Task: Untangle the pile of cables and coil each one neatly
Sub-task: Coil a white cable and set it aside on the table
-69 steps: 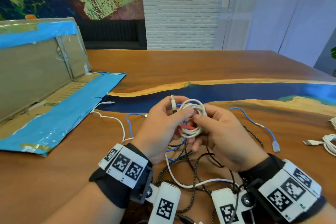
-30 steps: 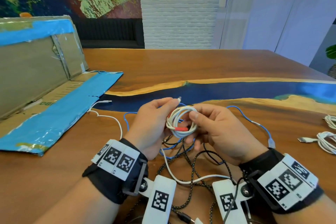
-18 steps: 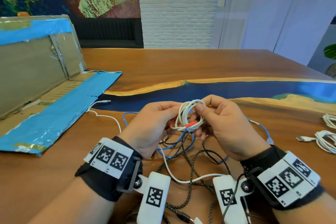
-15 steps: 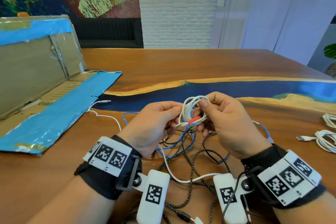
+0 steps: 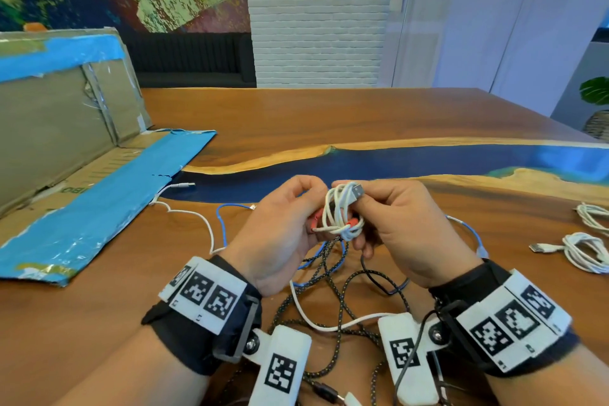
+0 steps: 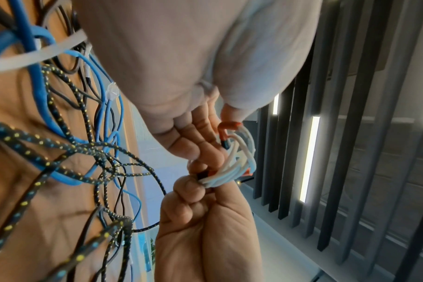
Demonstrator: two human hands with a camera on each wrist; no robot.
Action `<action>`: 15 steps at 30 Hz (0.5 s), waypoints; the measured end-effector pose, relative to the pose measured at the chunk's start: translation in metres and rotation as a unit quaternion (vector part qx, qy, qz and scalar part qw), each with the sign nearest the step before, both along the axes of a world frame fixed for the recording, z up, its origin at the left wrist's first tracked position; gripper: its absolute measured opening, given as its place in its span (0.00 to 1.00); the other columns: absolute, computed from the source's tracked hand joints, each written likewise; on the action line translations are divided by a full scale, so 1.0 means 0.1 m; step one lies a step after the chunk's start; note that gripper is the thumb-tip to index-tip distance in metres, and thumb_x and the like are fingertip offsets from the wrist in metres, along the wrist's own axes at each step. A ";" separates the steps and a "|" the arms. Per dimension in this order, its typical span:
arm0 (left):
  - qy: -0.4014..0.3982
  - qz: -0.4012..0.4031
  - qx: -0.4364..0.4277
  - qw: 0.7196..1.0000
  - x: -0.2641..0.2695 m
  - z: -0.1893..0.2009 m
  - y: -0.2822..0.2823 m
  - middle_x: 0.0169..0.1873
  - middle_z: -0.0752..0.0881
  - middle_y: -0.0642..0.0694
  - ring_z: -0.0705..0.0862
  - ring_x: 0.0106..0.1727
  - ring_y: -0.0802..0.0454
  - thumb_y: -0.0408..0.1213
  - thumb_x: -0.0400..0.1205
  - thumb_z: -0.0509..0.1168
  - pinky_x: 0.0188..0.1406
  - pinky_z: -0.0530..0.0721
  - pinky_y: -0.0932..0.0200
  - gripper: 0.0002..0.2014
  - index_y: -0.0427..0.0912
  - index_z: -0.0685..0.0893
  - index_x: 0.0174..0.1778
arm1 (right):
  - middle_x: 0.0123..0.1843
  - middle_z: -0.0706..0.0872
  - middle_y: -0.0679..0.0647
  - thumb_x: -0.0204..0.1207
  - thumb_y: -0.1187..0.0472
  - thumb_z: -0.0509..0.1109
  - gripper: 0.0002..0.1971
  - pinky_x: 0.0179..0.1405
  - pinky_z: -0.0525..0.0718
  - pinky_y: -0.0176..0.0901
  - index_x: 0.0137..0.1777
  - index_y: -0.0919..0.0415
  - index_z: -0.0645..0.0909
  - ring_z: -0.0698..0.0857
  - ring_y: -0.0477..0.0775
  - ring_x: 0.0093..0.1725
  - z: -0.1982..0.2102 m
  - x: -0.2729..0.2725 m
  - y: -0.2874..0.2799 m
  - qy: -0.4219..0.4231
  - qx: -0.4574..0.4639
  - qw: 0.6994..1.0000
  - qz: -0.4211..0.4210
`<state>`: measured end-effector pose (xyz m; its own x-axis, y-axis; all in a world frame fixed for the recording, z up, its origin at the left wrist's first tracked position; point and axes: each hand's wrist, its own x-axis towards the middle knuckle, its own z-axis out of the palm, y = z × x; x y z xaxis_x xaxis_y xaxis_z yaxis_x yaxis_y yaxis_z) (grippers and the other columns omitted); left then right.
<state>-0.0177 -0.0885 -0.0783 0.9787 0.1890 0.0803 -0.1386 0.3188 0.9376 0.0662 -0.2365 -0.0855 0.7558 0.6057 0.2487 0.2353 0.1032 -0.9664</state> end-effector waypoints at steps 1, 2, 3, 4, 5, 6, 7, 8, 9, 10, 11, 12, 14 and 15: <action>0.004 0.003 0.006 1.000 0.00 0.00 0.00 0.41 0.88 0.36 0.88 0.40 0.44 0.42 0.87 0.62 0.45 0.88 0.51 0.13 0.34 0.80 0.56 | 0.31 0.88 0.61 0.88 0.65 0.65 0.13 0.19 0.80 0.43 0.55 0.58 0.93 0.81 0.55 0.25 0.00 0.00 -0.01 -0.009 -0.010 1.000 -0.004; 0.006 0.005 0.017 1.000 0.00 -0.01 -0.01 0.43 0.89 0.35 0.88 0.42 0.42 0.45 0.85 0.63 0.48 0.87 0.48 0.15 0.35 0.83 0.57 | 0.32 0.89 0.61 0.88 0.65 0.65 0.13 0.19 0.80 0.43 0.56 0.57 0.93 0.81 0.55 0.26 0.00 0.01 -0.02 -0.017 -0.020 1.000 -0.006; 0.002 0.006 0.028 1.000 0.00 0.00 -0.02 0.43 0.90 0.35 0.88 0.44 0.41 0.45 0.81 0.67 0.50 0.88 0.48 0.17 0.35 0.83 0.58 | 0.32 0.89 0.61 0.88 0.64 0.65 0.13 0.20 0.81 0.43 0.57 0.56 0.92 0.82 0.55 0.26 0.00 0.01 -0.03 -0.022 -0.029 0.999 -0.008; -0.002 0.009 0.038 0.999 0.00 -0.01 -0.02 0.44 0.91 0.35 0.89 0.45 0.41 0.43 0.77 0.71 0.49 0.88 0.49 0.19 0.35 0.82 0.59 | 0.33 0.90 0.60 0.88 0.64 0.66 0.12 0.21 0.81 0.44 0.59 0.55 0.92 0.82 0.55 0.27 0.00 0.01 -0.03 -0.026 -0.037 0.999 -0.008; -0.007 0.012 0.046 0.999 0.00 -0.02 -0.02 0.44 0.92 0.34 0.90 0.45 0.40 0.39 0.73 0.74 0.46 0.89 0.51 0.21 0.35 0.81 0.60 | 0.34 0.90 0.59 0.88 0.63 0.66 0.12 0.22 0.82 0.45 0.60 0.54 0.91 0.83 0.54 0.28 -0.01 0.02 -0.04 -0.032 -0.045 0.998 -0.006; -0.008 0.018 0.050 0.999 0.00 -0.03 -0.02 0.44 0.92 0.32 0.90 0.44 0.40 0.36 0.72 0.75 0.43 0.90 0.54 0.22 0.34 0.81 0.61 | 0.35 0.91 0.58 0.88 0.62 0.66 0.12 0.24 0.83 0.47 0.60 0.53 0.91 0.84 0.54 0.29 -0.01 0.01 -0.03 -0.040 -0.052 0.998 -0.001; -0.009 0.026 0.051 0.998 0.00 -0.02 -0.01 0.44 0.92 0.31 0.90 0.44 0.40 0.34 0.73 0.74 0.42 0.90 0.55 0.22 0.34 0.81 0.62 | 0.37 0.91 0.57 0.88 0.61 0.66 0.12 0.26 0.84 0.49 0.59 0.52 0.91 0.85 0.54 0.30 -0.01 0.01 -0.03 -0.050 -0.058 0.997 0.005; -0.008 0.033 0.052 0.998 0.00 -0.03 -0.01 0.45 0.92 0.31 0.90 0.44 0.41 0.33 0.76 0.73 0.41 0.90 0.56 0.19 0.34 0.81 0.62 | 0.38 0.92 0.57 0.88 0.60 0.66 0.12 0.28 0.85 0.51 0.59 0.50 0.91 0.85 0.54 0.32 0.00 0.01 -0.04 -0.059 -0.064 0.996 0.011; -0.005 0.037 0.053 0.998 0.00 -0.03 0.00 0.45 0.92 0.32 0.90 0.43 0.42 0.31 0.79 0.71 0.40 0.90 0.57 0.16 0.34 0.82 0.62 | 0.40 0.92 0.57 0.89 0.60 0.65 0.12 0.31 0.86 0.53 0.59 0.49 0.91 0.86 0.54 0.34 0.00 0.01 -0.04 -0.063 -0.067 0.996 0.017; -0.002 0.039 0.052 0.998 0.01 -0.03 0.01 0.44 0.92 0.33 0.90 0.43 0.44 0.29 0.82 0.69 0.39 0.90 0.57 0.12 0.34 0.83 0.62 | 0.43 0.93 0.57 0.89 0.60 0.64 0.13 0.32 0.87 0.53 0.60 0.49 0.91 0.87 0.55 0.36 0.01 0.01 -0.04 -0.062 -0.069 0.995 0.023; 0.001 0.043 0.052 0.998 0.01 -0.03 0.01 0.44 0.92 0.34 0.90 0.43 0.45 0.27 0.85 0.66 0.39 0.90 0.58 0.10 0.35 0.84 0.61 | 0.45 0.93 0.58 0.89 0.61 0.64 0.14 0.34 0.87 0.54 0.61 0.49 0.91 0.87 0.56 0.38 0.02 0.01 -0.05 -0.058 -0.070 0.995 0.031; 0.002 0.048 0.053 0.997 0.01 -0.03 0.01 0.44 0.92 0.34 0.90 0.42 0.46 0.27 0.87 0.64 0.40 0.90 0.57 0.09 0.36 0.85 0.60 | 0.46 0.93 0.59 0.89 0.61 0.64 0.14 0.35 0.87 0.55 0.60 0.50 0.92 0.88 0.57 0.40 0.02 0.01 -0.05 -0.056 -0.070 0.995 0.039; 0.000 0.054 0.070 0.996 0.02 -0.05 0.01 0.45 0.92 0.33 0.89 0.43 0.45 0.26 0.88 0.61 0.42 0.91 0.56 0.10 0.37 0.86 0.59 | 0.46 0.93 0.58 0.88 0.59 0.66 0.12 0.35 0.88 0.55 0.57 0.50 0.92 0.88 0.58 0.40 0.04 0.00 -0.05 -0.069 -0.074 0.994 0.042; -0.005 0.056 0.084 0.995 0.02 -0.05 0.00 0.47 0.92 0.32 0.89 0.44 0.44 0.25 0.88 0.62 0.45 0.91 0.54 0.10 0.38 0.86 0.59 | 0.45 0.93 0.58 0.86 0.57 0.69 0.10 0.34 0.89 0.55 0.55 0.51 0.93 0.88 0.58 0.38 0.04 0.00 -0.05 -0.080 -0.078 0.993 0.032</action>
